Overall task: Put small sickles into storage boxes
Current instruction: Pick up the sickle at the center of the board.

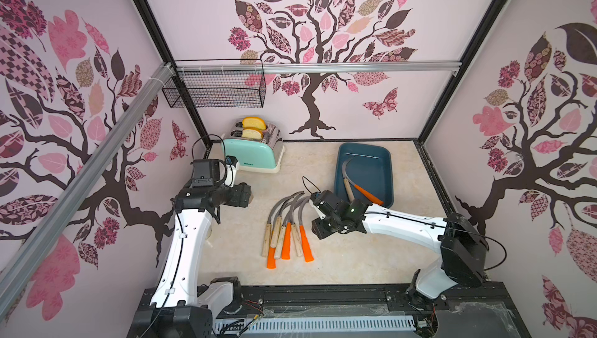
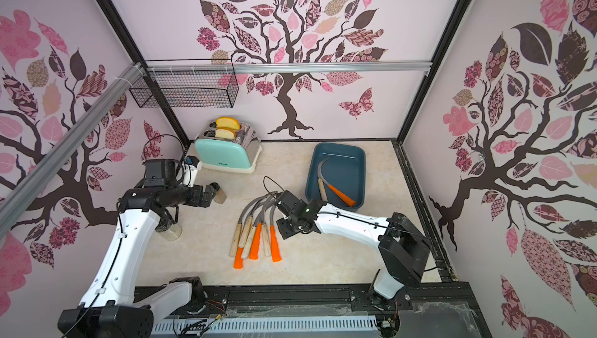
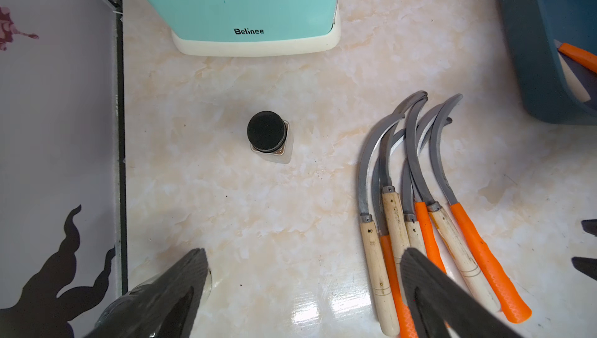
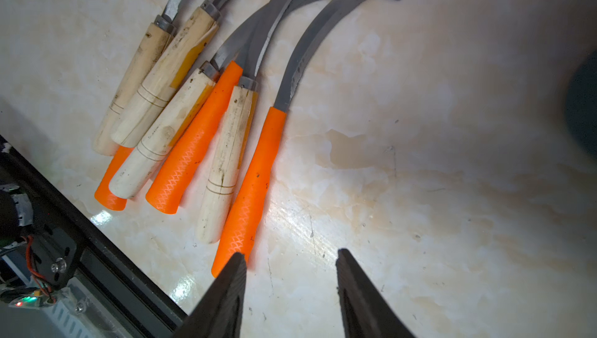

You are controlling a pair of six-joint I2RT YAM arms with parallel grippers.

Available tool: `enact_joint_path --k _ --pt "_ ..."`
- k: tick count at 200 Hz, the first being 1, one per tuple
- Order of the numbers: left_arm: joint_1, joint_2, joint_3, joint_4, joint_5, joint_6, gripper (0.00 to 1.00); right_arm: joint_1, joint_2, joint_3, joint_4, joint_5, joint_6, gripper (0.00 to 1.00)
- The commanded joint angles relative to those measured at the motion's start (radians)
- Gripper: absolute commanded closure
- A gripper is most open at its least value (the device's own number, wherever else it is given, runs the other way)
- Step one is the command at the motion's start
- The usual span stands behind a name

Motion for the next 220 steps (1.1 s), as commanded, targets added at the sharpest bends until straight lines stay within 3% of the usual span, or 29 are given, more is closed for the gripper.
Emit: enact_joint_path --k 1,72,126,220 --pt "-0.004 -0.013 0.026 -0.009 0.020 -0.021 0.02 0.009 0.006 -0.004 -0.018 -0.005 0.032 0.50" --pt "-0.003 -0.130 -0.101 0.027 0.024 -0.025 0.02 0.019 0.155 0.094 -0.100 0.043 -0.046 0.47" --pt "-0.004 -0.170 -0.130 0.034 0.018 0.035 0.02 0.045 0.222 0.122 -0.032 -0.002 0.015 0.45" --pt "-0.003 -0.157 -0.169 0.082 0.062 -0.002 0.02 0.091 0.303 0.195 -0.088 0.036 0.033 0.45"
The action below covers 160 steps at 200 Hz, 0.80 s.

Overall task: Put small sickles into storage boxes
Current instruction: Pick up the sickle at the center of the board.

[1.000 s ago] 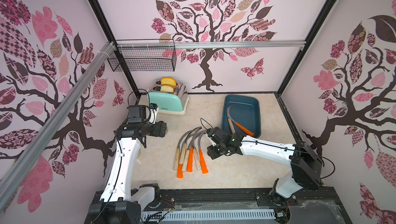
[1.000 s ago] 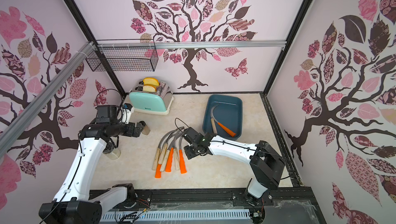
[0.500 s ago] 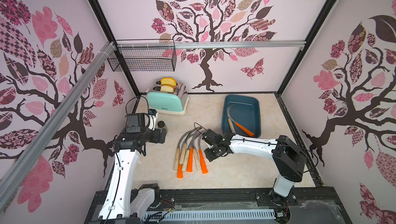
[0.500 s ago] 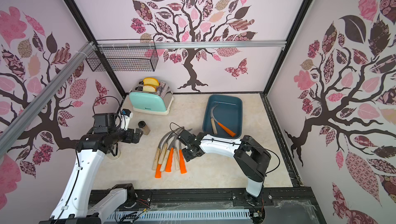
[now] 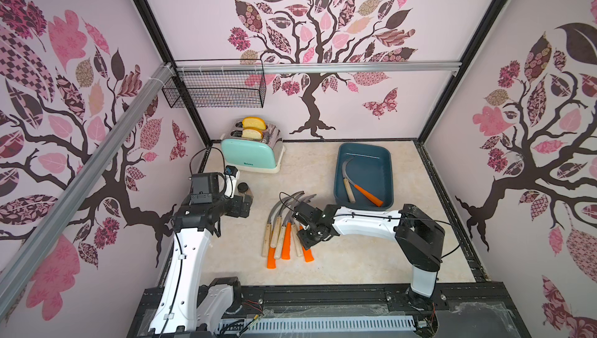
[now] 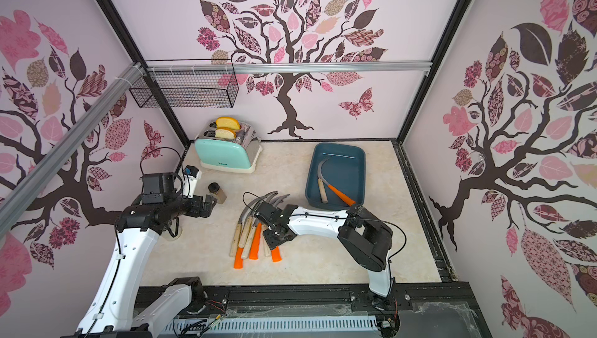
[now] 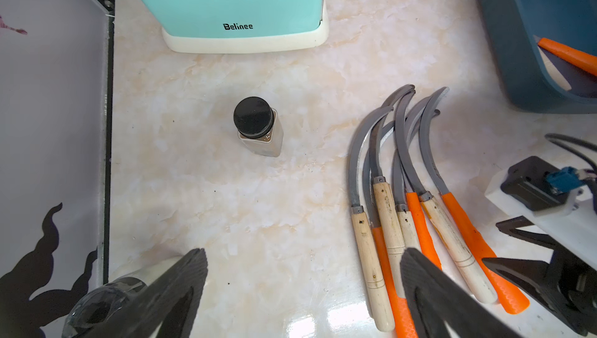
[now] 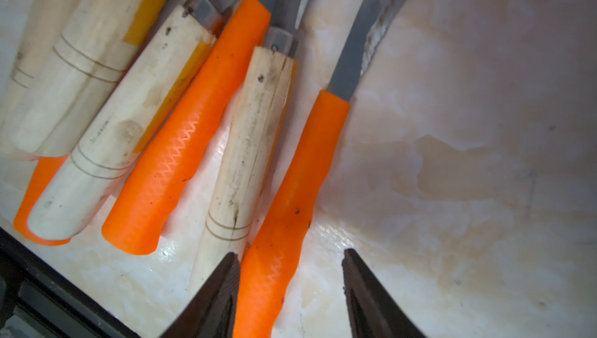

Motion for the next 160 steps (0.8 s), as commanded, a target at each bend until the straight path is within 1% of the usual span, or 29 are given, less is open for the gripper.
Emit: enact_joint_path --k 1,120,160 --pt "-0.004 -0.002 -0.014 0.028 0.026 -0.009 0.02 -0.001 0.023 0.030 -0.042 0.022 0.001 0.45" --pt "-0.004 -0.006 -0.038 0.046 0.042 -0.005 0.02 0.027 0.076 0.101 -0.083 0.055 -0.001 0.45" --pt "-0.004 -0.010 -0.039 0.047 0.047 -0.004 0.02 0.028 0.071 0.093 -0.088 0.083 0.006 0.45"
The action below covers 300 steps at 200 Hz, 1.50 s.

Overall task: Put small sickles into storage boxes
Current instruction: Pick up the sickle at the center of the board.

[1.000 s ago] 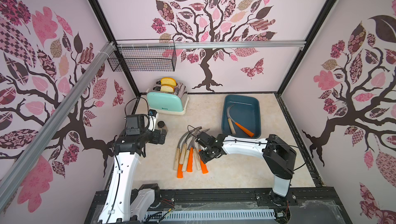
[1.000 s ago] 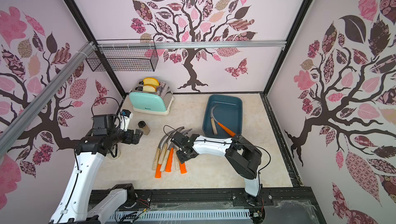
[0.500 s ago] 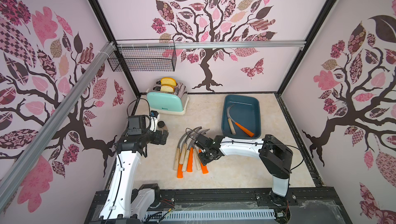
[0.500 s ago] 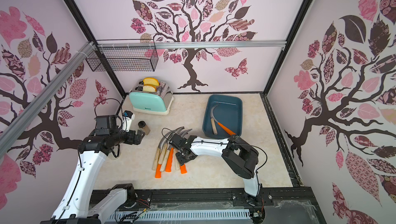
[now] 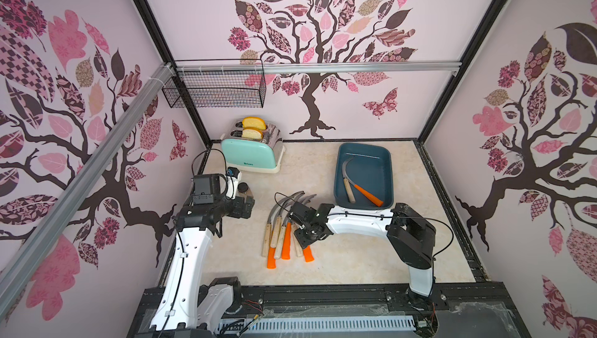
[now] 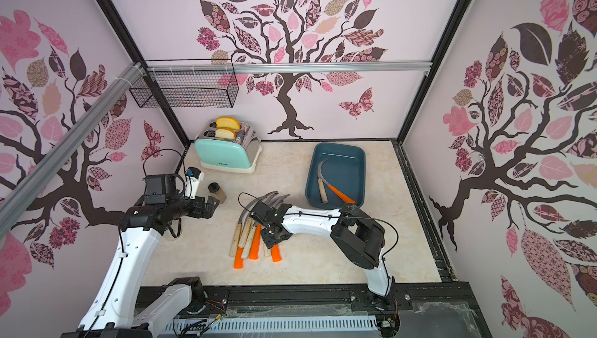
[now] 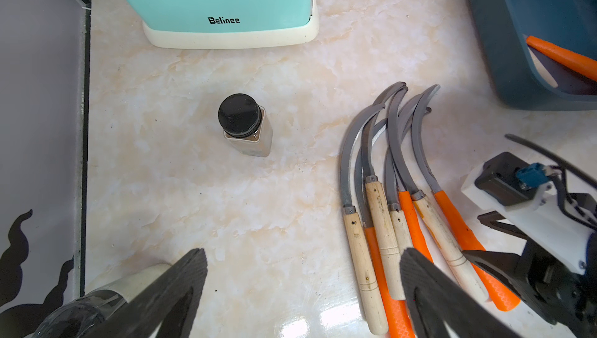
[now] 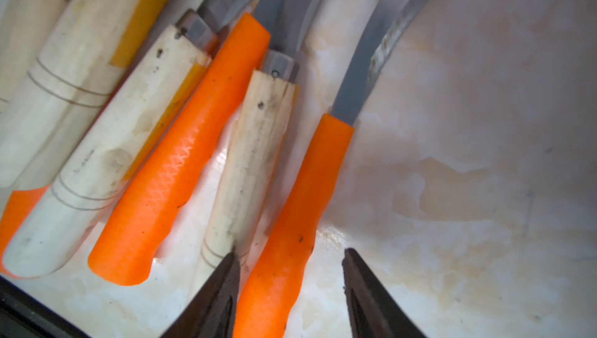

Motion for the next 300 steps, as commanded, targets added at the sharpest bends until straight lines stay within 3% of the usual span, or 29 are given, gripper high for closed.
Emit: enact_joint_path --k 1,103,180,300 --pt "-0.004 -0.011 -0.011 0.021 0.014 0.002 0.02 0.007 0.003 0.014 -0.043 0.034 0.005 0.45" --pt "-0.005 -0.010 -0.020 0.028 0.017 0.008 0.02 0.014 0.038 0.052 -0.074 0.024 0.010 0.46" --pt "-0.005 -0.002 -0.022 0.032 0.024 0.016 0.02 0.023 0.048 0.047 -0.133 0.093 0.009 0.49" --pt "-0.005 0.013 -0.009 0.021 0.034 0.022 0.02 0.029 0.036 0.000 -0.125 0.102 0.035 0.61"
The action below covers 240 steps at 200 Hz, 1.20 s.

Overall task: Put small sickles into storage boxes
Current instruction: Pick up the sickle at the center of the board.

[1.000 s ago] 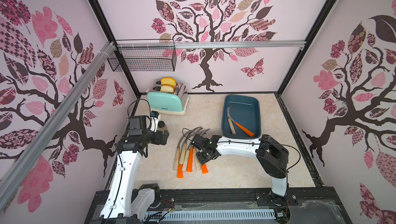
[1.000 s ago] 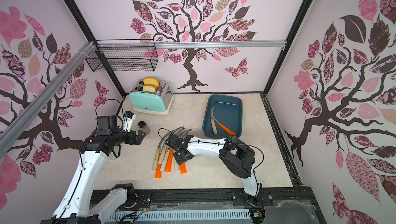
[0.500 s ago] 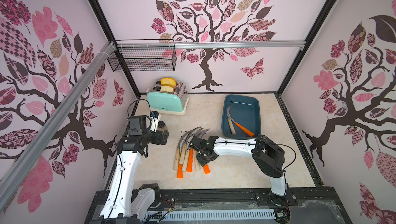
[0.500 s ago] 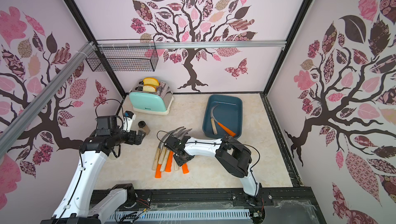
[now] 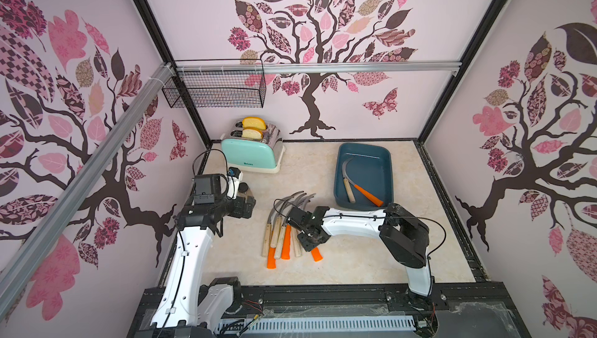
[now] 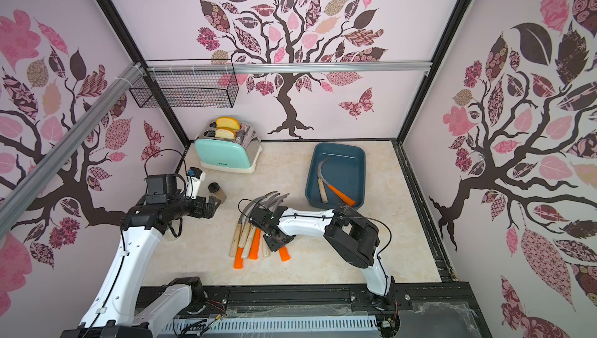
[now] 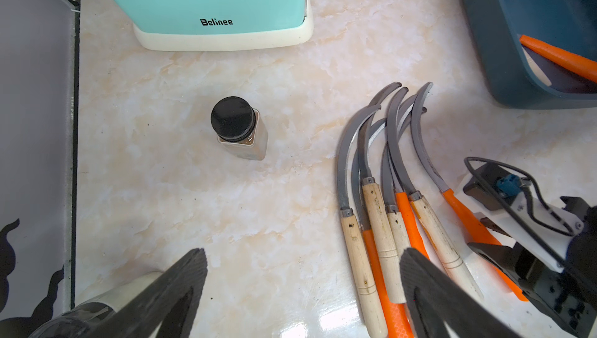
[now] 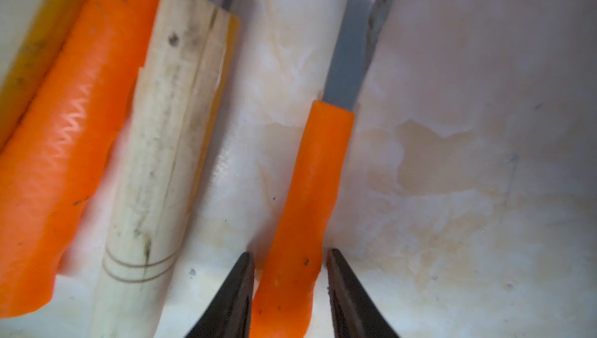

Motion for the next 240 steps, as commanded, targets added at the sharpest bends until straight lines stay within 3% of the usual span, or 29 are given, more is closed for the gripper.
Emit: enact_joint_path --k 1,74,114,240 --pt "-0.005 0.002 0.005 0.000 0.016 0.014 0.02 0.008 -0.013 -0.019 -0.027 0.024 0.024 0.61" --pt "-0.005 0.022 0.030 -0.017 0.030 0.034 0.02 0.011 -0.015 -0.047 -0.022 0.021 0.051 0.65" --pt "-0.005 0.022 0.037 -0.019 0.038 0.036 0.02 0.011 -0.028 -0.064 -0.016 0.032 0.063 0.76" --pt "-0.005 0.017 0.049 -0.023 0.044 0.020 0.02 0.011 -0.131 -0.056 -0.060 0.080 0.044 0.81"
